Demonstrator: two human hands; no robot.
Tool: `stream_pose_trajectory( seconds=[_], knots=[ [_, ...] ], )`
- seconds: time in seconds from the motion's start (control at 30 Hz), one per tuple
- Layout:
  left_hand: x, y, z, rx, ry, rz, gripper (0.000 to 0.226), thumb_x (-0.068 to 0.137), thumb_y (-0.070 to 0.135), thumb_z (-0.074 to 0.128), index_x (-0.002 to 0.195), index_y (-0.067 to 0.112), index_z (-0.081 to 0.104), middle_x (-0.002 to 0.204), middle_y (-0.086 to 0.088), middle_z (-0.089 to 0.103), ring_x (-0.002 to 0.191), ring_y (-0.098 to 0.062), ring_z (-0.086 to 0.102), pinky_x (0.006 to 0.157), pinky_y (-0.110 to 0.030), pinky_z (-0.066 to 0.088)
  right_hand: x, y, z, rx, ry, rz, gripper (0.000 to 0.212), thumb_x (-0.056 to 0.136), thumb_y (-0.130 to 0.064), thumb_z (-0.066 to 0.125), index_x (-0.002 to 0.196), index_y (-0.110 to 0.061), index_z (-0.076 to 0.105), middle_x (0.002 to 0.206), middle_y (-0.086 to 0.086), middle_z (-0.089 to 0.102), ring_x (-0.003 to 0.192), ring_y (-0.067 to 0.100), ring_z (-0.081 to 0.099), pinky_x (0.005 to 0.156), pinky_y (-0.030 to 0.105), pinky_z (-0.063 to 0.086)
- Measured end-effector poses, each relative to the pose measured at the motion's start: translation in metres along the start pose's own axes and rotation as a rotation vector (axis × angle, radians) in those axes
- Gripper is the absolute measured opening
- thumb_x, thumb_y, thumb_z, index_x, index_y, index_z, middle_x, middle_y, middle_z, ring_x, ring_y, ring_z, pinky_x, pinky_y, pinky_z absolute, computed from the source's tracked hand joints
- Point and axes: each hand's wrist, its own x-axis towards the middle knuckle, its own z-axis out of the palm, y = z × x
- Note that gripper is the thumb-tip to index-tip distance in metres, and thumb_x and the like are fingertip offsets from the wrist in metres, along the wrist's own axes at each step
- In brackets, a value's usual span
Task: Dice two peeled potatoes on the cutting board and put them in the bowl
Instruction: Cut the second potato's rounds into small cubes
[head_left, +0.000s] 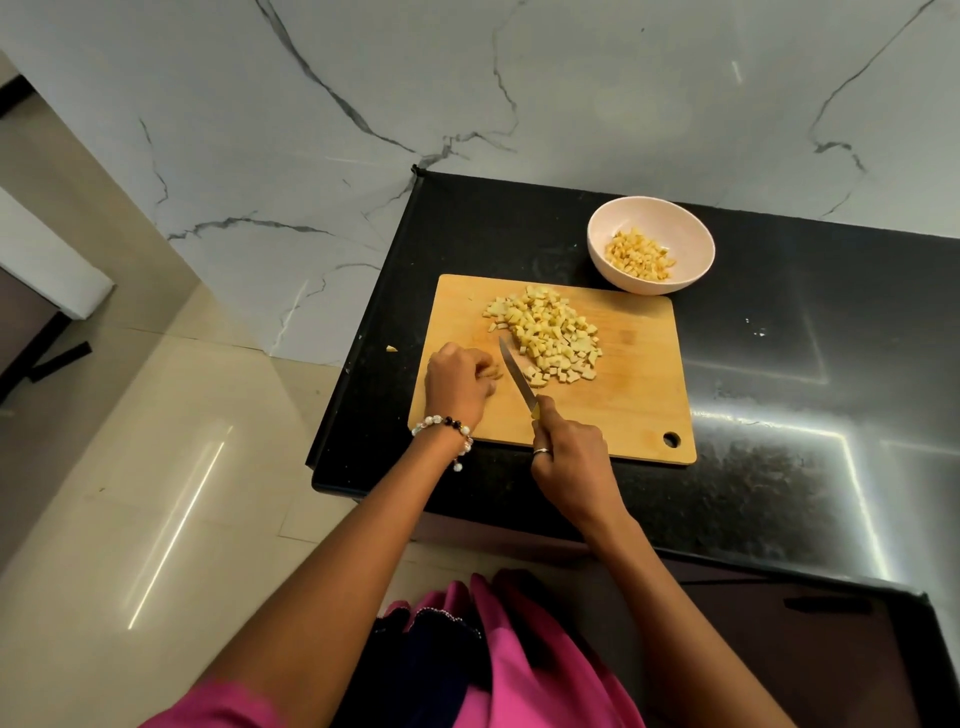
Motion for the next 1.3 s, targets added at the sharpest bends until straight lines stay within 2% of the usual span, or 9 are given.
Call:
stream_pose_trajectory(
  seconds=[0.17, 0.33, 0.47, 0.67, 0.8, 1.0, 1.1, 1.2, 1.3],
  knots=[
    [0.007, -0.012, -0.01, -0.016, -0.052, 0.116, 0.043, 0.073, 0.011, 0.079, 0.114, 0.009, 0.067, 0.107, -0.006, 0.062, 0.1, -0.018, 0.057, 0.09, -0.025, 0.047, -0.001, 0.0, 0.011, -0.06, -0.011, -0.03, 0.049, 0.098, -0.014, 0.04, 0.145, -0.003, 0.032, 0.085, 0.018, 0.064, 0.07, 0.034, 0.055, 0.058, 0.04, 0.036],
    [0.0, -0.016, -0.005, -0.033, 0.036, 0.163, 0.038, 0.078, 0.013, 0.074, 0.115, 0.007, 0.067, 0.103, -0.008, 0.064, 0.099, -0.021, 0.055, 0.085, -0.025, 0.045, 0.0, -0.009, 0.019, -0.137, -0.001, -0.049, 0.053, 0.097, -0.012, 0.041, 0.147, -0.004, 0.026, 0.091, 0.021, 0.062, 0.076, 0.037, 0.055, 0.059, 0.035, 0.029],
    [-0.003, -0.015, -0.001, 0.015, 0.127, 0.215, 0.026, 0.079, 0.011, 0.073, 0.104, 0.004, 0.071, 0.095, -0.01, 0.068, 0.094, -0.025, 0.057, 0.076, -0.02, 0.037, -0.001, -0.015, 0.02, -0.2, -0.018, -0.036, 0.056, 0.097, -0.011, 0.039, 0.149, -0.003, 0.02, 0.095, 0.022, 0.06, 0.078, 0.037, 0.055, 0.06, 0.034, 0.027],
    [-0.005, -0.019, 0.006, 0.058, 0.183, 0.281, 0.018, 0.07, 0.003, 0.078, 0.087, 0.002, 0.075, 0.079, -0.01, 0.068, 0.077, -0.029, 0.06, 0.064, -0.027, 0.047, 0.003, -0.023, 0.025, -0.33, -0.079, -0.042, 0.061, 0.094, -0.006, 0.035, 0.149, -0.001, 0.011, 0.099, 0.021, 0.059, 0.079, 0.036, 0.056, 0.061, 0.034, 0.028],
    [-0.002, -0.021, 0.006, 0.064, 0.179, 0.307, 0.016, 0.068, 0.004, 0.079, 0.083, 0.003, 0.075, 0.077, -0.009, 0.068, 0.074, -0.029, 0.061, 0.062, -0.028, 0.049, 0.012, -0.027, 0.033, -0.335, -0.065, -0.058, 0.06, 0.087, 0.002, 0.04, 0.144, 0.009, 0.022, 0.087, 0.027, 0.06, 0.06, 0.035, 0.053, 0.054, 0.035, 0.028],
    [-0.004, -0.022, 0.008, 0.03, 0.194, 0.294, 0.016, 0.071, 0.006, 0.079, 0.086, 0.003, 0.075, 0.079, -0.008, 0.068, 0.076, -0.026, 0.06, 0.064, -0.023, 0.046, -0.018, -0.016, 0.036, -0.438, -0.006, -0.063, 0.059, 0.062, 0.007, 0.059, 0.12, 0.012, 0.056, 0.055, 0.017, 0.055, 0.028, 0.026, 0.039, 0.036, 0.023, 0.016],
    [-0.004, -0.023, 0.006, -0.004, 0.179, 0.266, 0.019, 0.072, 0.006, 0.077, 0.091, 0.003, 0.075, 0.083, -0.008, 0.068, 0.081, -0.026, 0.06, 0.068, -0.021, 0.041, -0.013, -0.011, 0.032, -0.439, -0.043, -0.024, 0.064, 0.069, 0.005, 0.064, 0.13, 0.009, 0.048, 0.065, 0.019, 0.058, 0.037, 0.03, 0.046, 0.038, 0.028, 0.023],
    [-0.003, -0.027, 0.003, -0.026, 0.148, 0.27, 0.024, 0.075, 0.005, 0.074, 0.099, 0.002, 0.073, 0.09, -0.011, 0.07, 0.088, -0.029, 0.06, 0.074, -0.029, 0.049, 0.001, -0.011, 0.023, -0.325, -0.046, 0.021, 0.059, 0.094, -0.006, 0.038, 0.149, -0.002, 0.017, 0.097, 0.021, 0.059, 0.073, 0.037, 0.057, 0.057, 0.035, 0.034],
    [-0.003, -0.029, 0.002, -0.025, 0.158, 0.267, 0.027, 0.077, 0.004, 0.072, 0.104, 0.0, 0.07, 0.095, -0.013, 0.07, 0.091, -0.03, 0.061, 0.079, -0.03, 0.048, 0.004, -0.017, 0.018, -0.254, 0.01, -0.008, 0.057, 0.097, -0.01, 0.035, 0.15, -0.005, 0.015, 0.097, 0.02, 0.059, 0.079, 0.037, 0.055, 0.061, 0.034, 0.031]
  ],
)
